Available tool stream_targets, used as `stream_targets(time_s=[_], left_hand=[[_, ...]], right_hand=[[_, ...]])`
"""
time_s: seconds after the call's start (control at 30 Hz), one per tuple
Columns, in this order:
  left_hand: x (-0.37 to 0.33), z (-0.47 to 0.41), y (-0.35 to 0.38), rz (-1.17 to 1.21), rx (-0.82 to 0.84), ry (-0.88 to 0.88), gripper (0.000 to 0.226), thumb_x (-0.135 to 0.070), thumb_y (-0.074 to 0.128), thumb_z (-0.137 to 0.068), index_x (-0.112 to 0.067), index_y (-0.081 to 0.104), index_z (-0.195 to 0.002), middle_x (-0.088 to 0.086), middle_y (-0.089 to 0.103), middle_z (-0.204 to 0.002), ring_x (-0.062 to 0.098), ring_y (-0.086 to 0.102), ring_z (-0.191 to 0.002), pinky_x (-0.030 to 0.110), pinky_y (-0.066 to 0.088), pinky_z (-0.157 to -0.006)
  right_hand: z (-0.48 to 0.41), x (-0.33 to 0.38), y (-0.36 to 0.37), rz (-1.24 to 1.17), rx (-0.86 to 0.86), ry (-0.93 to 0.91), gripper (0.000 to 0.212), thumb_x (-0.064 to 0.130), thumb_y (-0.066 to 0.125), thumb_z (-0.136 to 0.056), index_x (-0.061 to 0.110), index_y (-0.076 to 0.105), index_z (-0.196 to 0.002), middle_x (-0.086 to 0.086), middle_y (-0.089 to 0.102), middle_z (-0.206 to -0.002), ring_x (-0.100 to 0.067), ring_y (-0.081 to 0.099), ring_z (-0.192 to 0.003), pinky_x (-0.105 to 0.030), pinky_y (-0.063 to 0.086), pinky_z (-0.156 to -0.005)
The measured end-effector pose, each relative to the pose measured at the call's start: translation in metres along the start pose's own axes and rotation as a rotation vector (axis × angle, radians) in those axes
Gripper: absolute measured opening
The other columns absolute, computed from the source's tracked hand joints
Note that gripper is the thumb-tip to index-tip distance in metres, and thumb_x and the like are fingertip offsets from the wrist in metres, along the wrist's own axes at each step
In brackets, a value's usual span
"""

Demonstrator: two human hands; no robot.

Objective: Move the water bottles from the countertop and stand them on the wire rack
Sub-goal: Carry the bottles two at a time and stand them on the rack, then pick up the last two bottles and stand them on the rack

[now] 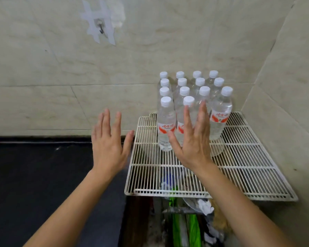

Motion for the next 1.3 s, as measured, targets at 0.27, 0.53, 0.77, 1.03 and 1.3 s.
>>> stream_targets(time_s=[0.27, 0.53, 0.77, 1.03, 1.3], left_hand=[[0.074, 0.093, -0.064, -0.281, 0.002, -0.186, 0.067, -0.053, 0.034, -0.104, -0.010, 0.038, -0.155, 0.023, 0.021, -0.165, 0.038, 0.022, -0.153, 0.060, 0.025, -0.118], [0.202, 0.152, -0.167, -0.428, -0.135, -0.408, 0.067, -0.051, 0.038, -0.103, -0.008, 0.039, -0.154, 0.025, 0.023, -0.164, 0.042, 0.025, -0.151, 0.062, 0.027, -0.116], [0.357, 0.213, -0.268, -0.498, -0.141, -0.481, 0.067, -0.050, 0.038, -0.102, -0.007, 0.038, -0.154, 0.026, 0.021, -0.164, 0.042, 0.024, -0.151, 0.062, 0.026, -0.116], [0.500, 0.254, -0.341, -0.523, -0.112, -0.556, 0.068, -0.050, 0.037, -0.101, -0.006, 0.040, -0.152, 0.025, 0.024, -0.163, 0.041, 0.026, -0.151, 0.064, 0.027, -0.115], [0.623, 0.237, -0.339, -0.471, -0.076, -0.595, 0.068, -0.052, 0.034, -0.102, -0.008, 0.038, -0.154, 0.022, 0.023, -0.164, 0.038, 0.025, -0.152, 0.062, 0.024, -0.118]], right_hand=[[0.035, 0.109, 0.060, -0.219, 0.221, -0.204, 0.076, 0.055, 0.050, -0.099, 0.014, 0.028, -0.159, -0.024, 0.014, -0.166, -0.042, 0.009, -0.156, -0.061, 0.009, -0.124], [0.050, 0.263, 0.100, -0.357, 0.313, -0.361, 0.076, 0.056, 0.049, -0.099, 0.015, 0.029, -0.160, -0.019, 0.011, -0.168, -0.035, 0.004, -0.157, -0.058, 0.007, -0.125], [0.065, 0.458, 0.163, -0.436, 0.360, -0.405, 0.077, 0.055, 0.050, -0.099, 0.017, 0.024, -0.161, -0.019, 0.007, -0.169, -0.032, 0.000, -0.158, -0.054, 0.003, -0.126], [0.077, 0.651, 0.218, -0.553, 0.449, -0.509, 0.075, 0.055, 0.049, -0.099, 0.017, 0.027, -0.160, -0.019, 0.008, -0.169, -0.032, 0.003, -0.158, -0.055, 0.005, -0.126], [0.053, 0.740, 0.308, -0.547, 0.474, -0.516, 0.075, 0.055, 0.049, -0.099, 0.018, 0.027, -0.160, -0.018, 0.009, -0.169, -0.030, 0.006, -0.158, -0.055, 0.009, -0.125]])
Point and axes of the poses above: each hand's wrist, its own z-axis away from the middle knuckle, its own y-axis out of the palm, x = y × z, the point moved 2 cm from there along -z, towards the middle knuckle
